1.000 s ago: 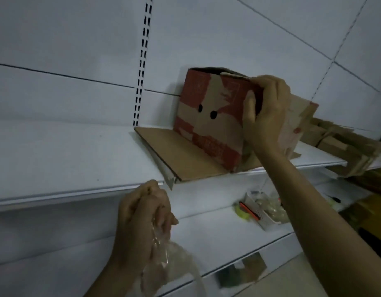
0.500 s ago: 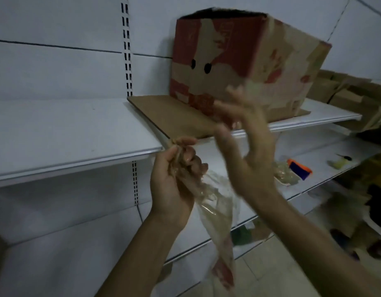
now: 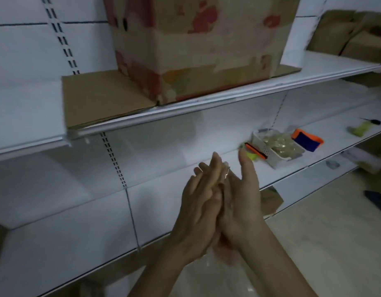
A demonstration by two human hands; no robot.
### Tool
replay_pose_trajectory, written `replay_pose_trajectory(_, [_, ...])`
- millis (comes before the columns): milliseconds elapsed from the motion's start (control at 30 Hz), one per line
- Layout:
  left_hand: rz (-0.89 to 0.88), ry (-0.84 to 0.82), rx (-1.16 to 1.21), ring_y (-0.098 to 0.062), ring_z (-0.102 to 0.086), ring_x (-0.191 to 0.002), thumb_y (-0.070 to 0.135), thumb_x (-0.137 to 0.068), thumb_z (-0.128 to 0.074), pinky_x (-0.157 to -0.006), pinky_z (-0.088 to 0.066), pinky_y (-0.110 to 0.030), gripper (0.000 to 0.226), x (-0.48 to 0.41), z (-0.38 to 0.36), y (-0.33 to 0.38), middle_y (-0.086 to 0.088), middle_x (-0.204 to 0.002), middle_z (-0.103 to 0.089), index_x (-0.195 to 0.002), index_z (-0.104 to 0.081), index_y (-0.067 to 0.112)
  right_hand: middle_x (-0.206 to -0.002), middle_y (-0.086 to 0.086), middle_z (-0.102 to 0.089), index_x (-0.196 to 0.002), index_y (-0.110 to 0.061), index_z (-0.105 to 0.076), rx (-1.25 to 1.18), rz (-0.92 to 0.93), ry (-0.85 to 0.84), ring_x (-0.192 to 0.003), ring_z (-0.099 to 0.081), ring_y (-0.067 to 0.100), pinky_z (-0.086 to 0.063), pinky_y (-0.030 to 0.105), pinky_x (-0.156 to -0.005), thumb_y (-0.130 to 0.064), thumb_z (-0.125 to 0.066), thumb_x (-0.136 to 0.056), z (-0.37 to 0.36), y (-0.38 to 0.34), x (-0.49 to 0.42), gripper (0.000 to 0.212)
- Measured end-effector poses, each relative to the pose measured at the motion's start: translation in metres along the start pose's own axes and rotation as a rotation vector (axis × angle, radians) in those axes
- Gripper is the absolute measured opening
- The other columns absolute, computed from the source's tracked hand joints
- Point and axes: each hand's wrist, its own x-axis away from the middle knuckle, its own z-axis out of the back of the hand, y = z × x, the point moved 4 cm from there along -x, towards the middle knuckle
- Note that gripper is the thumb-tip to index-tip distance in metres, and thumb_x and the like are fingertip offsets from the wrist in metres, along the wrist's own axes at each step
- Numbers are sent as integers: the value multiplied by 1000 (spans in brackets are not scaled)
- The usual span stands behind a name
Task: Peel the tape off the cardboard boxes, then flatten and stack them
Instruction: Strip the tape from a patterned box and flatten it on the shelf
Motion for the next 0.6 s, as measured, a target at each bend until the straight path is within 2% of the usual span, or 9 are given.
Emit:
replay_pose_trajectory(33, [3,-56,-117,19,7,-135,53,-80,-11,-119,-2,-35,56,-8,-15,3,57,-134,4,-133,0,64,-114,11,-67,-111,-7,-66,49,11,-1,-111,-63,24,-46,41,-100,-50,-60,-81,10,-13,-2,52])
replay_pose_trajectory(67, [-45,-43,-216,11,5,-140,49,-79,-11,-120,-3,-41,60,-17,-30,11,45,-144,4,-139,-3,54,-116,8,-66,-118,-9,-64,77,28,-26,-114,-62,23,-46,41,-101,-44,-66,-75,18,-25,-3,55])
replay_pose_trajectory(133, [-73,87,-195,-24,-24,-143,46,-81,-23,-113,-22,-56,66,-38,-62,29,-1,-156,-25,-143,-30,26,-123,3,-64,-131,-17,-56,152,99,-85,-115,-62,17,-49,35,-98,-38,-75,-65,38,-52,-5,71])
replay_pose_trajectory(167, [24,138,-18,-27,-32,-140,55,-79,-30,-112,-28,-53,67,-47,-76,39,-6,-151,-35,-138,-39,24,-126,0,-64,-134,-20,-53,223,157,-98,-115,-61,13,-49,32,-98,-42,-79,-64,49,-67,-4,78])
replay_pose_trajectory(267, [138,201,626,10,-37,-129,78,-73,-45,-112,-32,-27,77,-72,-124,57,33,-136,-43,-138,-31,40,-122,1,-67,-136,-18,-51,284,281,-94,-113,-63,15,-49,37,-100,-30,-70,-80,84,-118,-5,59])
replay_pose_trajectory(300, [139,210,769,10,-42,-126,78,-70,-51,-108,-37,-26,84,-82,-138,60,34,-132,-48,-142,-27,42,-120,5,-67,-135,-17,-52,220,267,-87,-112,-64,18,-50,37,-98,-21,-63,-84,95,-133,-5,52])
replay_pose_trajectory(367, [182,212,899,0,-54,-119,71,-71,-58,-98,-43,-27,83,-102,-161,59,21,-125,-60,-143,-24,46,-115,11,-69,-130,-13,-57,166,260,-39,-108,-66,24,-53,37,-94,-11,-56,-89,119,-165,-8,41])
replay_pose_trajectory(467, [319,204,908,-13,-66,-105,45,-89,-44,-88,-47,-35,51,-133,-191,51,4,-116,-69,-137,-42,29,-104,11,-73,-121,-11,-64,247,319,54,-98,-70,22,-55,35,-86,-7,-56,-90,147,-213,-16,32])
replay_pose_trajectory(600, [416,378,927,-16,-67,-101,27,-100,-37,-83,-51,-34,28,-165,-210,14,-2,-117,-66,-122,-54,22,-94,7,-74,-117,-10,-63,294,523,172,-83,-72,21,-57,31,-72,-9,-58,-92,171,-287,-50,26])
